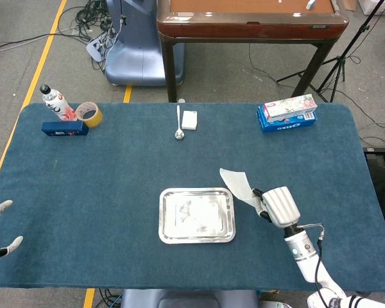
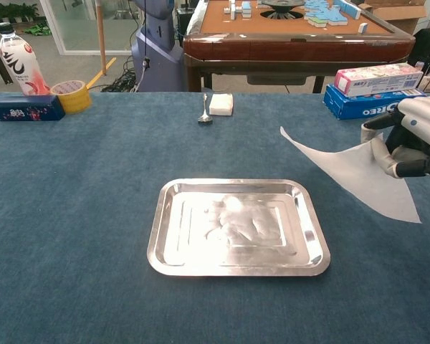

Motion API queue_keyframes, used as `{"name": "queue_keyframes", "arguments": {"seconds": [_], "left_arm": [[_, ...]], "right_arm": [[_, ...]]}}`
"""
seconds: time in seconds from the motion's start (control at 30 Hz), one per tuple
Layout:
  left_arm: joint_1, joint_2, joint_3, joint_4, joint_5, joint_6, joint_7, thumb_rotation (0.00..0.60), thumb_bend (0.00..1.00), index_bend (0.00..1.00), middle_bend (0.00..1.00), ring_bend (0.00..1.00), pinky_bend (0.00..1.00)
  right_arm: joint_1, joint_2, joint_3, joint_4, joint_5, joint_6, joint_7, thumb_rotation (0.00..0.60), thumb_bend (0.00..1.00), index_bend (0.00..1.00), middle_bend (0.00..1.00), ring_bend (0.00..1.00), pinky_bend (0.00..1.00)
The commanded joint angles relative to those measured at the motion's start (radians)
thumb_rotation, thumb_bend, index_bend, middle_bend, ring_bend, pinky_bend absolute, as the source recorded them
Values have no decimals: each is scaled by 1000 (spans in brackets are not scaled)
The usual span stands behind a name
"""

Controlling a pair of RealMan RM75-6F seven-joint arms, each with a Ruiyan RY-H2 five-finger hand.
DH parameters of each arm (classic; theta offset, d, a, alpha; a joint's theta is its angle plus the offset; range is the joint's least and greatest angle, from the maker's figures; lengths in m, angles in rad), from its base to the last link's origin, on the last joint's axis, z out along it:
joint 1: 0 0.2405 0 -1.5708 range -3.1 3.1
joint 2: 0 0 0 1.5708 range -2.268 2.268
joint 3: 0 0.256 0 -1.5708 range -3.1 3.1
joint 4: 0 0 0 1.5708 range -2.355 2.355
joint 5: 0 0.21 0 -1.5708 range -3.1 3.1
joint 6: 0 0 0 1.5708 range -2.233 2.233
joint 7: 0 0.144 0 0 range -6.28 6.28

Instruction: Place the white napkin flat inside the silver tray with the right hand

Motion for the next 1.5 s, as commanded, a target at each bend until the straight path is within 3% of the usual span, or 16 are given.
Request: {"name": "queue_keyframes", "arguments": {"seconds": [0.03,1.07,1.5], "left_arm": [[0,1,-1,0,-1,1,-1,600,171,209,0,0,242],[3,3,-2,-1,-1,3,-4,600,171,209,0,0,242],[2,3,-2,-1,-1,0,-2,600,171,209,0,0,242]], "right_arm": [[10,4,-6,-20,-16,-4,-10,600,677,632,1000,1000,1000],[99,71,-79,-115,-201,-37,-25,600,677,640,1000,1000,1000],[142,107,-105,-67,-266,-60,-15,600,677,647,1000,1000,1000]]}}
